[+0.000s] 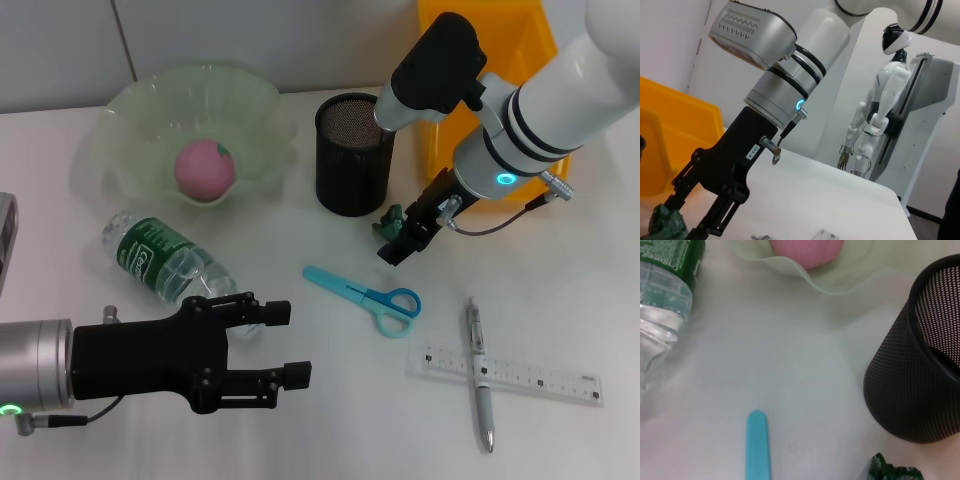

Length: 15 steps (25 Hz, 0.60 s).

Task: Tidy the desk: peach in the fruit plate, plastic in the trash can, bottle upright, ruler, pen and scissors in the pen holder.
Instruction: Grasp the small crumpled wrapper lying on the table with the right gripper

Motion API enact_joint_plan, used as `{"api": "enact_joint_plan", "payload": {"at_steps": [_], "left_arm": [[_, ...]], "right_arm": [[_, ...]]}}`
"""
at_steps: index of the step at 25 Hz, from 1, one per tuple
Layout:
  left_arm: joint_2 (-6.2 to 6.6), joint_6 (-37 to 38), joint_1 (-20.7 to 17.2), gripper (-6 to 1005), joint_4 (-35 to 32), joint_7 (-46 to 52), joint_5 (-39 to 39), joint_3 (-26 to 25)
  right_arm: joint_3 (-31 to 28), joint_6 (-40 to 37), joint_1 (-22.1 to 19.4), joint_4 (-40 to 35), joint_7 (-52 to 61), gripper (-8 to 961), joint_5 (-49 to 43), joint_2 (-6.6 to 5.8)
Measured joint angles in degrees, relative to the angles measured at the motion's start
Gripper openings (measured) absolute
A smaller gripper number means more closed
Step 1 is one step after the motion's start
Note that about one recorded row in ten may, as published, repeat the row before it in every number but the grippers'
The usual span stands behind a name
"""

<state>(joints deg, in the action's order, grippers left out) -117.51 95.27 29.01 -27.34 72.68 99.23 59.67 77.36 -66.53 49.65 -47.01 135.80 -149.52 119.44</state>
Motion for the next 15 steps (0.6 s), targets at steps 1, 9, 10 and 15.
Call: {"api": "enact_joint_plan", "payload": {"at_steps": [1, 9, 10, 15], "left_arm": [[0.0, 0.0, 0.0, 801, 0.04, 0.0, 0.0, 0.01], [-0.08, 0.0, -0.08, 800, 0.21, 0.01, 0.0, 0.0], [-0.08, 0.0, -0.09, 800, 0.21, 0.01, 0.0, 0.0], [-0.13, 0.0, -0.14, 800, 0.23, 0.01, 0.0, 0.0]], "right_arm": [[0.01, 0.11, 0.01, 0.13, 0.0, 748, 0.12, 0.0], [0.13, 1.65, 0.06, 0.52, -0.02, 746, 0.46, 0.0], [0.14, 1.75, 0.06, 0.59, -0.03, 746, 0.46, 0.0], [0.74, 2.68, 0.12, 0.79, -0.05, 745, 0.57, 0.0]]}}
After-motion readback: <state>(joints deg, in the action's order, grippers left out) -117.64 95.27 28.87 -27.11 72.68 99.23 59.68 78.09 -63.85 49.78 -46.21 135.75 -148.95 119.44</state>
